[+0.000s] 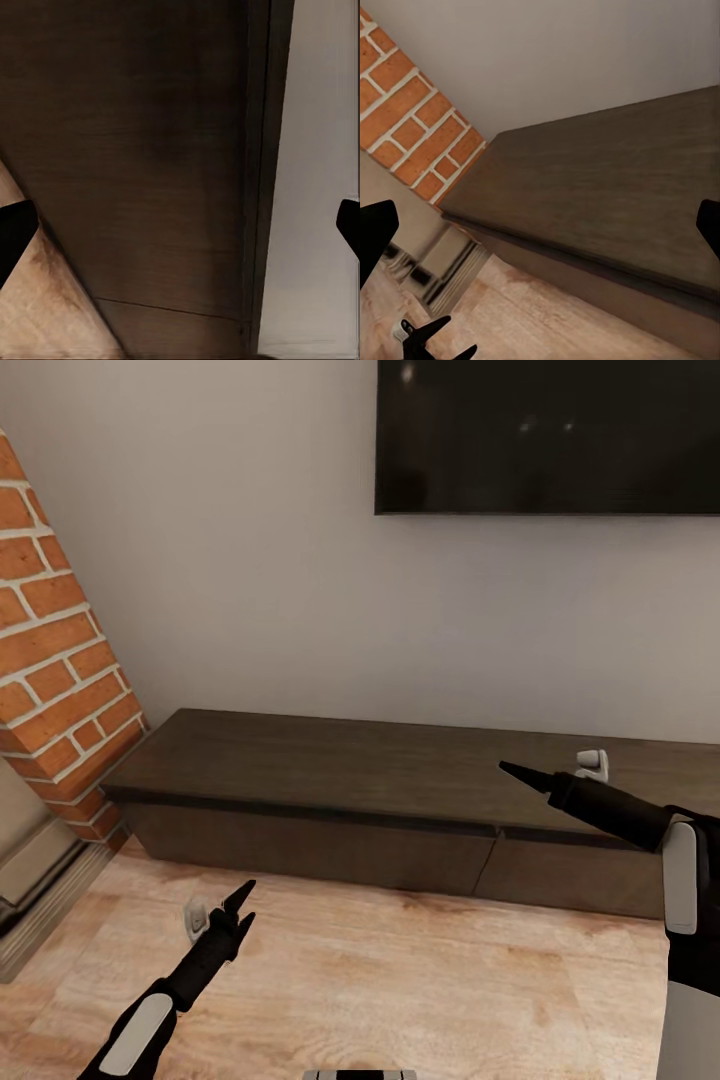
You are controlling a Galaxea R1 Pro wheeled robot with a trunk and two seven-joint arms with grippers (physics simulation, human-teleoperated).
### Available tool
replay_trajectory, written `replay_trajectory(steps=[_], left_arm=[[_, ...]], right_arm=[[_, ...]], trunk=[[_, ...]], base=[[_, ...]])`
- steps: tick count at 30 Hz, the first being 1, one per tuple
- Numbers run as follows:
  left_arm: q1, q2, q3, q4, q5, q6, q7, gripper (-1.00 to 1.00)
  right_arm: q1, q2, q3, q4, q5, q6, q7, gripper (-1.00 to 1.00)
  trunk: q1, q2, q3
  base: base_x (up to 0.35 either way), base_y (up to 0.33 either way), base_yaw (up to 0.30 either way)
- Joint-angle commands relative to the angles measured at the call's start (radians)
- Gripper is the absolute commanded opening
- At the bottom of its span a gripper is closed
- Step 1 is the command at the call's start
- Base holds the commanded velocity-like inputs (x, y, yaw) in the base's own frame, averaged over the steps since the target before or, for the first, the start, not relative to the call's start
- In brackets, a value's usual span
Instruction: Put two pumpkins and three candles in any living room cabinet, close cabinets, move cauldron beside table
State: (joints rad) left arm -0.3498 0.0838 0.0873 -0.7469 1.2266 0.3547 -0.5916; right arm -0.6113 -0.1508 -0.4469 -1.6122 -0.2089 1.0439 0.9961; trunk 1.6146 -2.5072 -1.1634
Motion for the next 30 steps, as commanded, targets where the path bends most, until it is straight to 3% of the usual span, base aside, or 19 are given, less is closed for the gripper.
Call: replay_trajectory(steps=[1, 6, 16, 20, 24, 30], left_arm=[[-0.001, 0.000, -0.012, -0.006, 0.009, 0.008, -0.001, 1.00], [0.003, 0.005, -0.047, -0.015, 0.017, -0.004, -0.008, 1.00], [0.027, 0.005, -0.054, -0.009, 0.035, -0.073, -0.038, 1.00], [0.031, 0.008, -0.045, 0.017, 0.088, -0.077, -0.065, 1.00], [0.033, 0.012, -0.037, 0.070, 0.170, -0.078, -0.086, 1.00], [0.034, 0.015, -0.036, 0.095, 0.224, -0.076, -0.093, 1.00]], right_arm=[[-0.001, 0.000, -0.001, 0.000, 0.003, 0.003, 0.006, 1.00], [-0.001, -0.001, -0.001, 0.000, 0.003, 0.003, 0.007, 1.00], [0.000, -0.001, -0.001, 0.000, 0.003, 0.003, 0.007, 1.00], [0.000, -0.001, -0.001, 0.000, 0.003, 0.003, 0.007, 1.00], [0.000, -0.002, -0.001, 0.000, 0.003, 0.003, 0.007, 1.00], [0.000, -0.003, -0.002, 0.000, 0.003, 0.003, 0.007, 1.00]], trunk=[[0.000, 0.000, -0.001], [0.000, 0.000, -0.001], [0.000, 0.000, -0.001], [0.000, 0.000, -0.001], [0.000, 0.000, -0.001], [0.000, 0.000, -0.001]], base=[[0.000, 0.000, 0.000], [0.022, 0.000, 0.000], [0.245, 0.000, 0.000], [0.323, -0.002, 0.000], [0.204, -0.012, 0.000], [0.057, -0.004, 0.000]])
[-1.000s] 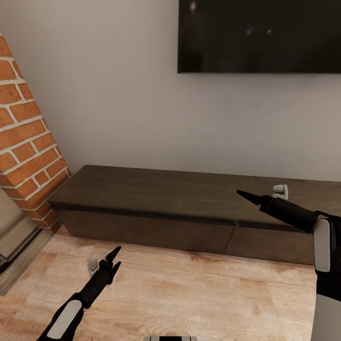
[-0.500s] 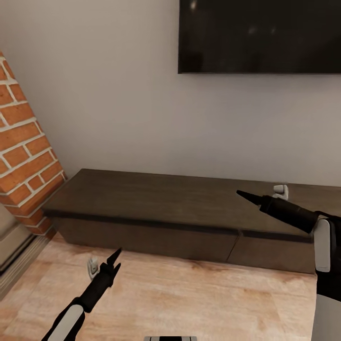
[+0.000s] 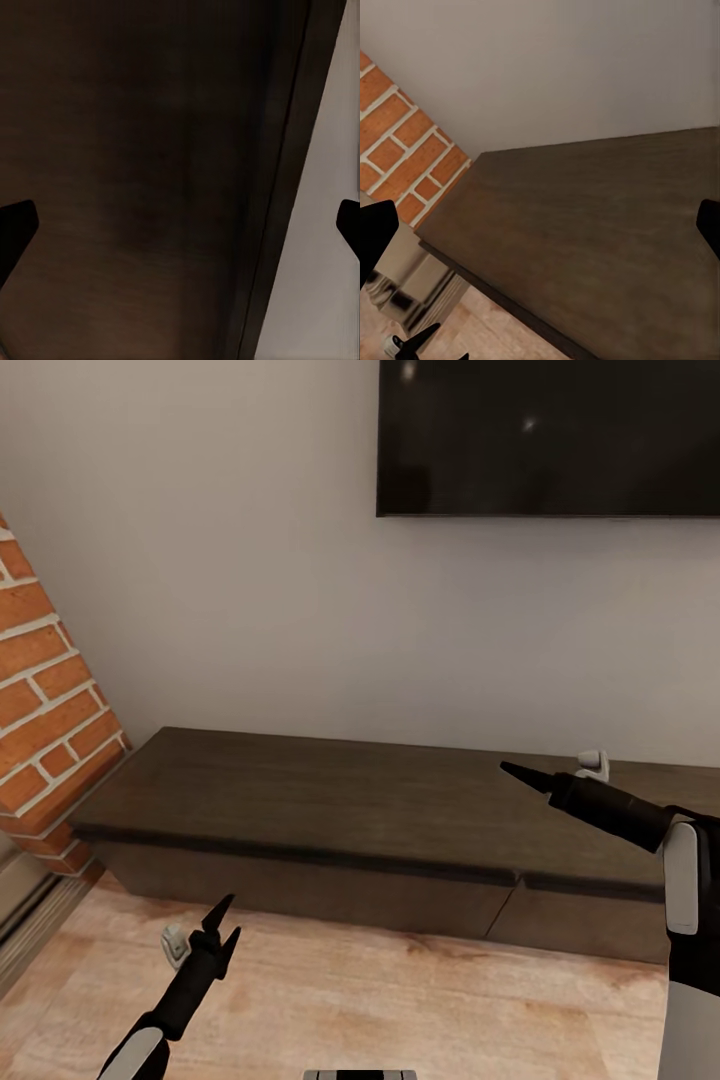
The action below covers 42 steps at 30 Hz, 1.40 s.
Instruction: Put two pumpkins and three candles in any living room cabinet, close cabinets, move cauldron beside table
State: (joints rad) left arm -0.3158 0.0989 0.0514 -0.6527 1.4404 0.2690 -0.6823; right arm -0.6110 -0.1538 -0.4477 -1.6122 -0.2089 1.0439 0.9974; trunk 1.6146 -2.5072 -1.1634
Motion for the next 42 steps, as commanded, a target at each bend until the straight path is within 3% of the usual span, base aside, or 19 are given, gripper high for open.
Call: replay_trajectory(steps=[1, 22, 42], left_arm=[[0.000, 0.000, 0.000, 0.003, 0.015, 0.010, -0.002, 1.00], [0.000, -0.007, -0.008, 0.007, 0.010, 0.011, -0.005, 1.00], [0.000, -0.015, -0.014, 0.006, 0.005, 0.007, -0.002, 1.00]], right_arm=[[0.000, 0.000, -0.001, 0.000, 0.003, 0.003, 0.006, 1.00], [0.000, -0.001, 0.000, 0.000, 0.003, 0.003, 0.007, 1.00], [0.001, -0.001, 0.000, 0.000, 0.003, 0.003, 0.007, 1.00]], trunk=[[0.000, 0.000, -0.001], [0.000, 0.000, -0.001], [0.000, 0.000, -0.001]], base=[[0.017, -0.001, 0.000], [0.196, 0.000, 0.000], [0.019, 0.000, 0.000]])
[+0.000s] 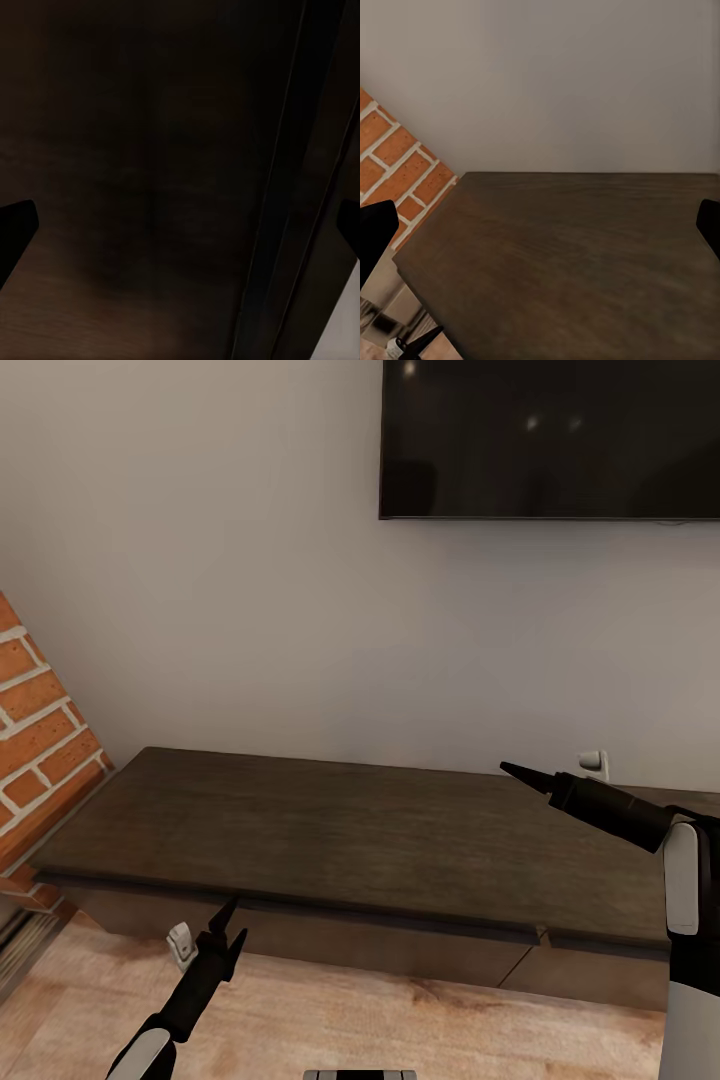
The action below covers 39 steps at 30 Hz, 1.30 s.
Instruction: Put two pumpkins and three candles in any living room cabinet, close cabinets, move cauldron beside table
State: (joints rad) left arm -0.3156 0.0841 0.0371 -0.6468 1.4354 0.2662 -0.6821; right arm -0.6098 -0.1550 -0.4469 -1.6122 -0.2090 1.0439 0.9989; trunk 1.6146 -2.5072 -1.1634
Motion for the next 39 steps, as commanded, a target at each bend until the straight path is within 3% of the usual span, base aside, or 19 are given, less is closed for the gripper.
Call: replay_trajectory(steps=[1, 6, 7, 24, 30, 39], left_arm=[[0.000, 0.000, 0.000, 0.000, 0.010, 0.009, -0.002, 1.00], [0.000, 0.000, 0.000, 0.001, 0.009, 0.007, -0.002, 1.00], [0.000, 0.000, 0.000, 0.001, 0.009, 0.007, -0.002, -1.00], [-0.004, 0.000, 0.000, 0.000, 0.005, -0.001, -0.007, -1.00], [-0.012, -0.003, 0.001, -0.007, -0.040, -0.001, -0.009, -1.00], [-0.036, -0.005, -0.002, -0.014, -0.061, 0.000, -0.008, -1.00]], right_arm=[[-0.001, 0.000, -0.001, 0.000, 0.003, 0.003, 0.006, 1.00], [-0.001, -0.001, -0.001, 0.000, 0.003, 0.003, 0.006, 1.00], [-0.001, -0.001, -0.001, 0.000, 0.003, 0.003, 0.006, 1.00], [-0.002, -0.003, -0.002, 0.000, 0.003, 0.003, 0.006, 1.00], [-0.002, -0.003, -0.002, 0.000, 0.003, 0.003, 0.006, 1.00], [-0.002, -0.003, -0.003, 0.000, 0.003, 0.003, 0.006, 1.00]], trunk=[[0.000, 0.000, -0.001], [0.000, 0.000, -0.001], [0.000, 0.000, -0.001], [0.000, 0.000, -0.001], [0.000, 0.000, -0.001], [0.000, 0.000, -0.001]], base=[[0.000, 0.000, 0.000], [0.000, 0.000, 0.000], [0.000, 0.000, 0.000], [0.000, 0.000, 0.000], [0.000, 0.000, 0.000], [0.000, 0.000, 0.000]])
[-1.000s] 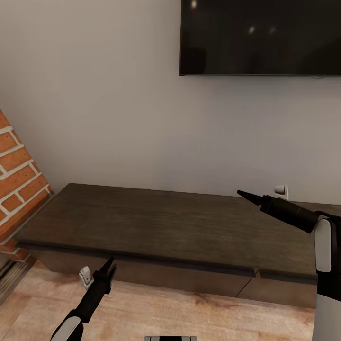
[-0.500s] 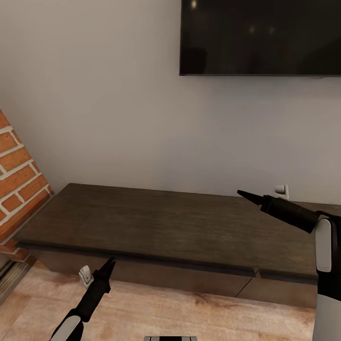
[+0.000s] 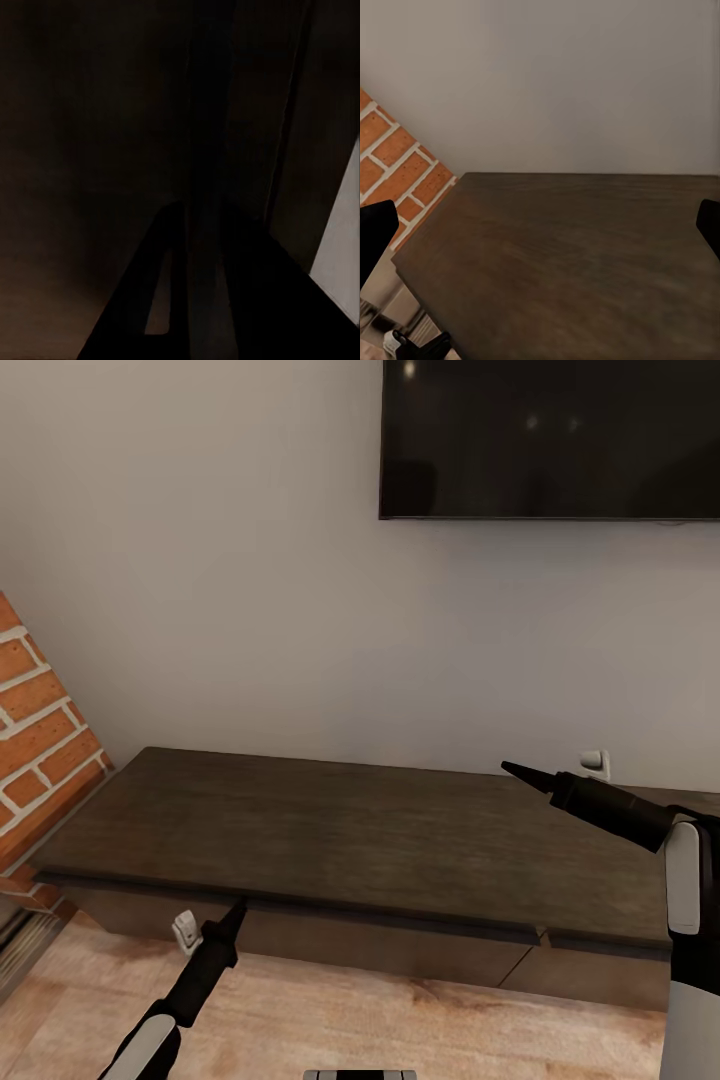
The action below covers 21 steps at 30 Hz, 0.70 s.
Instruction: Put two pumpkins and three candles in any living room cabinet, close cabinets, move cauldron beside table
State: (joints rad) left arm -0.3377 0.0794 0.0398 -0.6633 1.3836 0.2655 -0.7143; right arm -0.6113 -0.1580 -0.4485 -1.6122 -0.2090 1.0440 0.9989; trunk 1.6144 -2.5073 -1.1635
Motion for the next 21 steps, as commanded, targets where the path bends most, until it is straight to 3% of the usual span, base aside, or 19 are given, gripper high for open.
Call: replay_trajectory(steps=[1, 21], left_arm=[[-0.016, -0.001, -0.006, 0.003, -0.009, 0.001, 0.024, -1.00], [-0.037, -0.018, -0.017, 0.002, -0.015, -0.002, 0.033, -1.00]], right_arm=[[-0.001, 0.000, -0.001, 0.000, 0.003, 0.003, 0.006, 1.00], [-0.001, 0.000, -0.004, 0.000, 0.003, 0.003, 0.006, 1.00]], trunk=[[0.000, 0.000, -0.001], [0.000, 0.000, -0.001]], base=[[0.000, 0.000, 0.000], [-0.008, 0.000, 0.000]])
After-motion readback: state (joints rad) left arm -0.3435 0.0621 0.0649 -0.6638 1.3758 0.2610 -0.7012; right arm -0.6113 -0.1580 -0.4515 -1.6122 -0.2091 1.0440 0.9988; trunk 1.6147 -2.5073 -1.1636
